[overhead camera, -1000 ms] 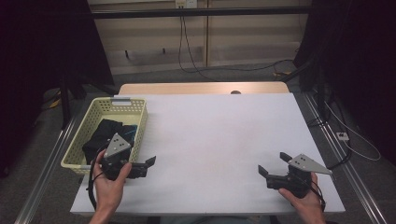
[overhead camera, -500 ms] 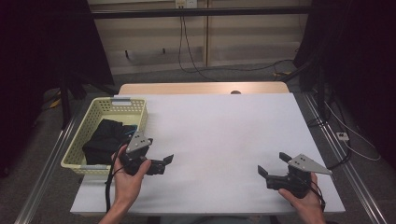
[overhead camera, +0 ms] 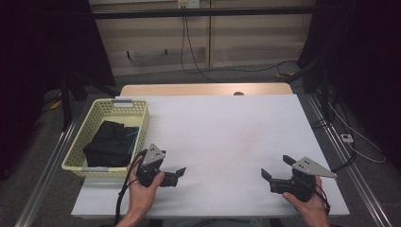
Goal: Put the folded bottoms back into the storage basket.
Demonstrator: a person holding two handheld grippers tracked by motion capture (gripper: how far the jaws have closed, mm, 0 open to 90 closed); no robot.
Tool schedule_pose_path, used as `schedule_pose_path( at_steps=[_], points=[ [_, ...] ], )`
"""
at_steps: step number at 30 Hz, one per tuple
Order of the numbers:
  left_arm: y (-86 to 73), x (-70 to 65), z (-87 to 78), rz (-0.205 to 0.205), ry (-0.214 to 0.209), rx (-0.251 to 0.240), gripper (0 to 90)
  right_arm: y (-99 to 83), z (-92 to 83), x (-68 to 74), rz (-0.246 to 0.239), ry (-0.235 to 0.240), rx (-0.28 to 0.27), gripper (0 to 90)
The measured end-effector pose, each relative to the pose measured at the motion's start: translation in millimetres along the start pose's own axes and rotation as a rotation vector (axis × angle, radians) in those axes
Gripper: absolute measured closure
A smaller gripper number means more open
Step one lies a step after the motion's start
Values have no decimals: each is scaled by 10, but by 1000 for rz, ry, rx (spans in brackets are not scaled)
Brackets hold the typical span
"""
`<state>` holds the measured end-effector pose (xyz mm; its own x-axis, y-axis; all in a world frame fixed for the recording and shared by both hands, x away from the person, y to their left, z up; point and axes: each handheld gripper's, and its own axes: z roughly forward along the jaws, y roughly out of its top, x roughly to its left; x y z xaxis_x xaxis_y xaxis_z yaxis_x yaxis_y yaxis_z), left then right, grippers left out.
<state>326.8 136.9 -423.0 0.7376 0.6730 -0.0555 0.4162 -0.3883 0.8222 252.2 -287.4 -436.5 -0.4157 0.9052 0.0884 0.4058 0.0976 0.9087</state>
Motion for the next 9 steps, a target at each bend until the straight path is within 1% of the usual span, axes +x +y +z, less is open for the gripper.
schedule_pose_path(
  at_steps=[1, 2, 3, 4, 5, 7, 8, 9],
  points=[
    [-16, -5, 1, -4, 1, -1, 69, -1, -6, -3, -3, 1, 0, 47],
    [-30, 0, -7, 1, 6, -1, 69, -1, -8, -5, -4, 1, 0, 46],
    [-46, -1, -12, -5, 5, -3, 69, -2, -5, -9, -5, 1, 1, 47],
    [-55, 2, -9, 1, 7, -6, 68, -2, -2, -11, -3, 1, 3, 47],
    [-53, 2, -9, 1, 12, -5, 64, -1, 3, -11, 0, 0, 4, 47],
    [-52, 16, -1, -13, 24, -14, 58, 3, 7, -13, -2, 1, 4, 47],
    [-55, 22, 4, -21, 31, -8, 57, 3, 7, -14, -2, 1, 5, 47],
    [-66, 21, 18, -18, 43, -14, 57, 3, 7, -14, -1, 0, 5, 47]
  ],
)
